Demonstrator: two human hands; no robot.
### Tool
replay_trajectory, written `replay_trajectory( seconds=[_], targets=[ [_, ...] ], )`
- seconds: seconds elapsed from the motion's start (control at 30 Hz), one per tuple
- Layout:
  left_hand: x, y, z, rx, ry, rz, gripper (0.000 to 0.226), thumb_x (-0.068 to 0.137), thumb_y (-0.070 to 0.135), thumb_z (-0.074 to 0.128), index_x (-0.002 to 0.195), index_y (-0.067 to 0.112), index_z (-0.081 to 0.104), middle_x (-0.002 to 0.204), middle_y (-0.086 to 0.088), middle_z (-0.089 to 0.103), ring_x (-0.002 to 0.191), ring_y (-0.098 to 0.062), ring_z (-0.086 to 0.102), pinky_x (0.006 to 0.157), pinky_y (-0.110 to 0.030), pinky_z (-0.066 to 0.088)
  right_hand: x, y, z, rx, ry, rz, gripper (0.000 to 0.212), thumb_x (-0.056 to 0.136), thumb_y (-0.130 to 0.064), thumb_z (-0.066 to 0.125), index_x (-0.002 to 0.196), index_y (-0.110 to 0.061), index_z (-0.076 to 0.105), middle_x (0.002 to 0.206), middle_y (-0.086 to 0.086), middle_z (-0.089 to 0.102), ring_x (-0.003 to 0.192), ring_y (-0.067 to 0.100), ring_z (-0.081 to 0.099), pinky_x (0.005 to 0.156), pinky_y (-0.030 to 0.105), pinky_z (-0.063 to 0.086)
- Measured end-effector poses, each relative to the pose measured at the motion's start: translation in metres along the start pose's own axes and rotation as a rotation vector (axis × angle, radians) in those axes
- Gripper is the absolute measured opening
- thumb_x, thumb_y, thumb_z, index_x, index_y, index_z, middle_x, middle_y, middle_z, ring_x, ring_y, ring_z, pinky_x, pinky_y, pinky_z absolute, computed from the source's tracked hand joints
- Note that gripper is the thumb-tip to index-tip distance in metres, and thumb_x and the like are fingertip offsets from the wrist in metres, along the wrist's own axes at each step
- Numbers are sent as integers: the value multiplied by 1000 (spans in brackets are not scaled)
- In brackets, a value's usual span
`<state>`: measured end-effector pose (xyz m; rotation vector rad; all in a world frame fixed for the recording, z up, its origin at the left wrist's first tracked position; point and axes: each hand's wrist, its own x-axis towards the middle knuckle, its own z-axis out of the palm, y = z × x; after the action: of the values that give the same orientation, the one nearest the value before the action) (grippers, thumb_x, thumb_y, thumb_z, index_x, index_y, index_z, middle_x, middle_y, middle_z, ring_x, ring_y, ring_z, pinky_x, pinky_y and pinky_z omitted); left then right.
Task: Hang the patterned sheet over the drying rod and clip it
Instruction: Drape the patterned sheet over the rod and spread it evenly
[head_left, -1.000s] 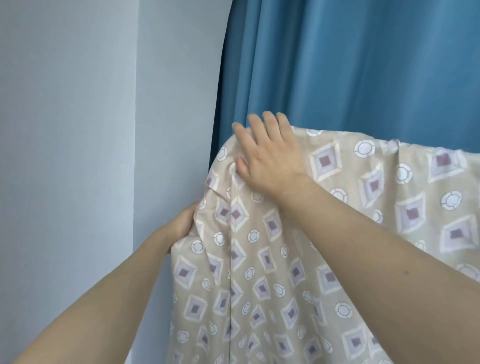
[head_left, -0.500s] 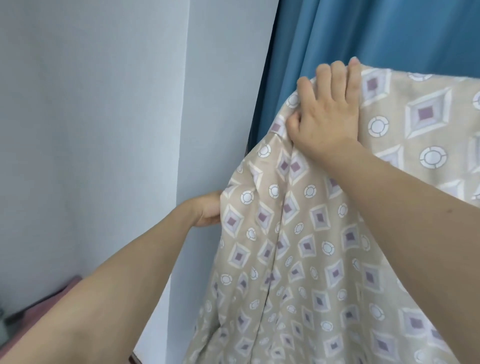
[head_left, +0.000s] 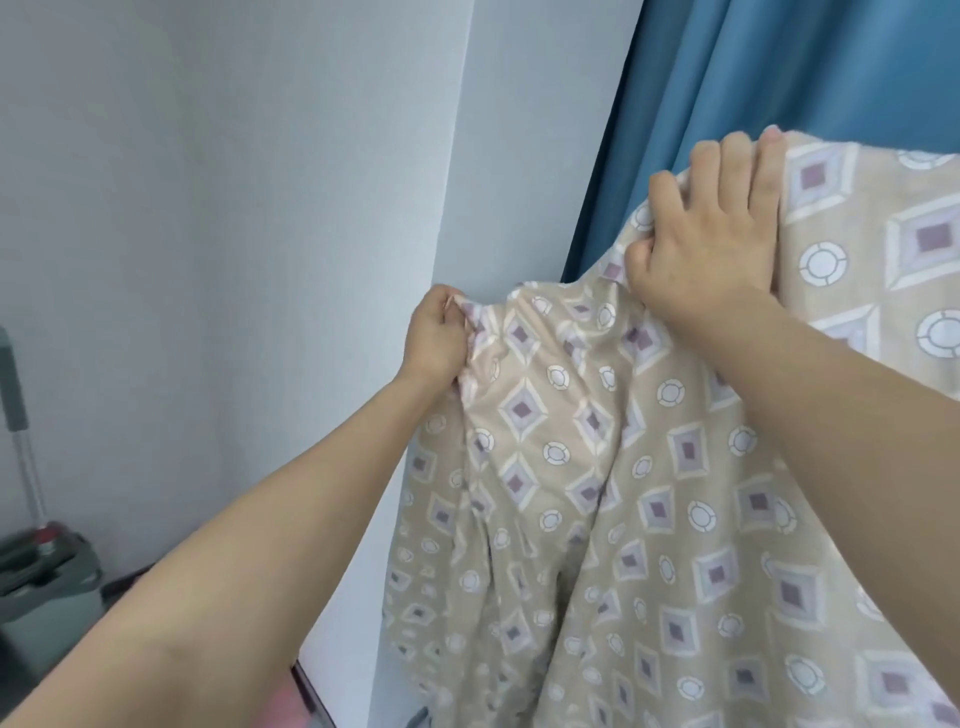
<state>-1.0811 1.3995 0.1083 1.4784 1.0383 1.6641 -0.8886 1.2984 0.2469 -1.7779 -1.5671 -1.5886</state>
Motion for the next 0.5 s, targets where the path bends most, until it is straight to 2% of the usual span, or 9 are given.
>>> replay_trajectory(
  seconds=[0.03, 0.1, 0.17, 0.23, 0.3, 0.37, 0.43, 0.47, 0.5],
  targets=[
    [-1, 2, 1, 82, -10, 74, 21, 99, 9, 33, 92, 16, 52, 76, 6, 55, 66, -11, 51, 63, -24, 44, -1, 0, 0, -2, -1, 1, 28, 81, -24, 41, 98, -3, 48, 116, 24, 42, 126, 42, 30, 118, 57, 5],
    [-5, -2, 1, 257, -155, 69, 11, 96, 15, 39, 104, 20, 45, 76, 7, 54, 66, -14, 52, 66, -30, 46, -3, 3, 0, -15, -15, 7, 28, 81, -24, 41, 98, -3, 49, 116, 24, 43, 126, 42, 29, 118, 57, 4],
    [-11, -14, -3, 339, -293, -133, 32, 84, 16, 52, 112, 20, 35, 86, 1, 51, 73, -18, 50, 66, -33, 43, -5, 8, 0, -46, -34, 8, 30, 81, -25, 39, 98, -3, 50, 116, 25, 43, 126, 41, 29, 118, 56, 4],
    [-22, -21, -9, 316, -392, -356, 37, 75, 9, 56, 109, 14, 39, 94, -4, 47, 84, -19, 46, 66, -28, 38, -7, 12, -2, -71, -48, -5, 33, 80, -27, 36, 96, -4, 52, 115, 24, 44, 126, 41, 29, 118, 56, 4],
    [-37, -29, -11, 340, -632, -461, 38, 65, 13, 59, 102, 14, 49, 96, -1, 52, 89, -18, 48, 73, -29, 36, -8, 9, -2, -80, -64, -65, 37, 79, -28, 33, 95, -5, 57, 111, 22, 46, 126, 41, 30, 117, 58, 3],
    [-55, -39, -5, 386, -885, -477, 39, 69, 19, 67, 106, 16, 55, 105, 6, 60, 103, -15, 56, 85, -27, 38, -13, -2, -2, -92, -89, -195, 48, 79, -30, 27, 94, -3, 64, 104, 21, 52, 125, 41, 35, 117, 58, 4],
    [-67, -55, 4, 402, -918, -405, 20, 84, 14, 65, 103, 16, 61, 103, 5, 66, 103, -18, 64, 90, -28, 47, -27, -17, 6, -110, -144, -371, 58, 78, -33, 23, 91, -1, 70, 94, 19, 57, 118, 40, 44, 116, 58, 7],
    [-69, -61, 8, 420, -858, -347, 7, 87, 10, 61, 93, 15, 61, 93, 1, 67, 95, -24, 68, 87, -34, 53, -37, -26, 11, -106, -176, -450, 59, 77, -34, 23, 87, -1, 70, 87, 18, 58, 111, 39, 48, 116, 58, 8],
    [-68, -65, 11, 439, -780, -314, 12, 88, 7, 57, 80, 14, 57, 81, -2, 65, 82, -29, 68, 82, -38, 56, -49, -34, 18, -90, -204, -511, 56, 76, -35, 26, 83, -1, 70, 81, 17, 57, 105, 38, 51, 116, 58, 9]
  ],
)
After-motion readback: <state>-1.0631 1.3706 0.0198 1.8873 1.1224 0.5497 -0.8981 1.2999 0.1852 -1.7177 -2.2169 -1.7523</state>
